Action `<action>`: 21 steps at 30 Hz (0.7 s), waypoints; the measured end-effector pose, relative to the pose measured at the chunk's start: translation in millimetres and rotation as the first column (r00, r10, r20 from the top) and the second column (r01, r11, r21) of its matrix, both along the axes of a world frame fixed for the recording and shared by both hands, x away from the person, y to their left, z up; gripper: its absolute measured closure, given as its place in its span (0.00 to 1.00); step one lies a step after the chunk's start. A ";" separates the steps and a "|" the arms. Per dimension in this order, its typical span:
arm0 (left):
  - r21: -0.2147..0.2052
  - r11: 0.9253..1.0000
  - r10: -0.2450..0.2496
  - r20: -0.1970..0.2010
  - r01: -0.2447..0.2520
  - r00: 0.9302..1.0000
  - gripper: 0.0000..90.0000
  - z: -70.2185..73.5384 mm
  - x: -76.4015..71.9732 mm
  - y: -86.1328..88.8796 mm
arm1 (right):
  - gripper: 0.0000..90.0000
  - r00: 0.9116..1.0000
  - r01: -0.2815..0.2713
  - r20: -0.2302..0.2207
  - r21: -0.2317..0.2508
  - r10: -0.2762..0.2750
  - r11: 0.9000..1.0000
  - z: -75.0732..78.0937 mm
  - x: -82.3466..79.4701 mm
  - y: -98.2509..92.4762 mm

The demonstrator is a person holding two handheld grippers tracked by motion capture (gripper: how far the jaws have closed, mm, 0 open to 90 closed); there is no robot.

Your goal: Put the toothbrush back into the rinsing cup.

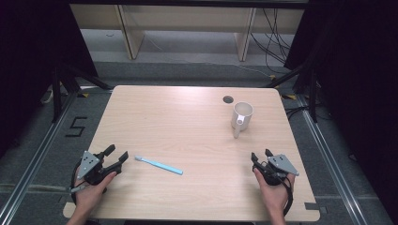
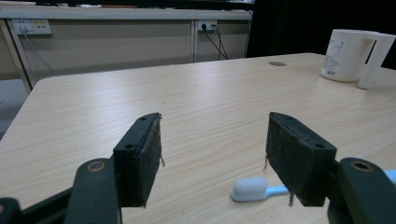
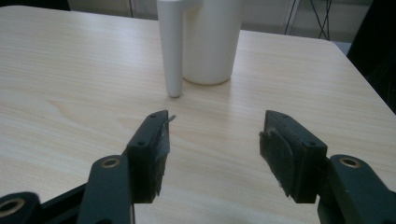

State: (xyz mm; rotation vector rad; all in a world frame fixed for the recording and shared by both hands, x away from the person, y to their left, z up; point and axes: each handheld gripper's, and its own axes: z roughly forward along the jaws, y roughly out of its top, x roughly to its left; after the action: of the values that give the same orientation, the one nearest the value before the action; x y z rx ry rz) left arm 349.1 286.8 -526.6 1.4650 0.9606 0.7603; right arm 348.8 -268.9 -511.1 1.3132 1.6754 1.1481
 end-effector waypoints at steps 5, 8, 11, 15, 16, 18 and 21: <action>0.019 1.000 0.007 -0.017 -0.007 1.000 0.39 0.9 -1.1 -0.7 | 0.48 1.000 -0.010 0.025 -0.033 0.011 0.999 2.5 0.0 -3.5; 0.028 1.000 -0.005 -0.005 0.006 1.000 0.39 0.4 0.3 -2.4 | 0.48 1.000 0.009 0.009 -0.010 -0.009 1.000 3.9 -3.6 -3.8; 0.051 0.999 -0.011 0.007 0.011 1.000 0.39 0.4 -1.5 -3.6 | 0.48 1.000 0.001 0.017 -0.019 0.000 1.000 6.0 -2.9 -2.7; 0.046 0.999 -0.024 0.005 0.024 1.000 0.39 0.4 -1.6 -4.3 | 0.48 0.999 -0.012 0.036 -0.025 0.013 1.000 8.9 -1.1 0.4; 0.046 0.999 -0.024 0.005 0.024 1.000 0.40 0.4 -1.6 -4.3 | 0.48 0.999 -0.010 0.037 -0.027 0.011 1.000 8.4 -1.2 1.9; 0.040 0.998 -0.042 -0.006 0.042 0.999 0.41 0.6 -0.1 -3.6 | 0.48 1.000 -0.006 0.013 -0.008 0.006 1.000 8.2 -2.9 5.4; 0.036 0.998 -0.053 -0.011 0.053 0.999 0.41 0.7 0.3 -2.8 | 0.48 0.999 -0.021 0.026 -0.040 0.022 0.999 8.3 -1.7 4.3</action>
State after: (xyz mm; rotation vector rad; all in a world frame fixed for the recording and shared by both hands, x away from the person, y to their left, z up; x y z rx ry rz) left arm 349.4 284.0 -525.9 1.5214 0.9162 0.7356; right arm 347.1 -264.6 -502.8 1.2526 1.6886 1.1342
